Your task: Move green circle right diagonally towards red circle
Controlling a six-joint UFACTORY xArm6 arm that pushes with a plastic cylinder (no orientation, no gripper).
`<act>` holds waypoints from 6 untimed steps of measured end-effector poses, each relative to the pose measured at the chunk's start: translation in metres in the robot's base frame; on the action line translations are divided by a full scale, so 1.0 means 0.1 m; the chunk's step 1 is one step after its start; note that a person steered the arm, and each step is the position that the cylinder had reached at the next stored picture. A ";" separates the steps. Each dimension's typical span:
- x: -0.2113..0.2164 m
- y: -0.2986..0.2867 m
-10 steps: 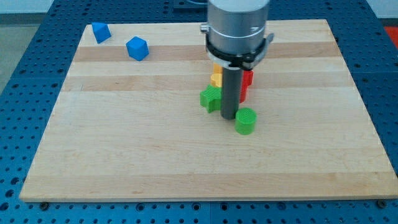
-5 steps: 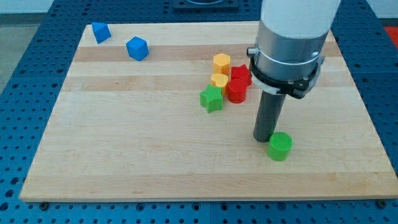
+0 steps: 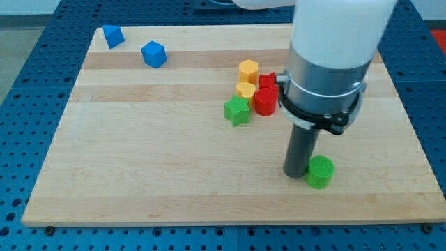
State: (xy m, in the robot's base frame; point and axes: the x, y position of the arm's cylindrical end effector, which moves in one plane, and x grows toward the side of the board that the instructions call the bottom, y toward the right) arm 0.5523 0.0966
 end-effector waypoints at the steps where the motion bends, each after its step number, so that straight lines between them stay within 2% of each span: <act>1: 0.00 0.19; 4: 0.00 0.69; 6: -0.09 0.66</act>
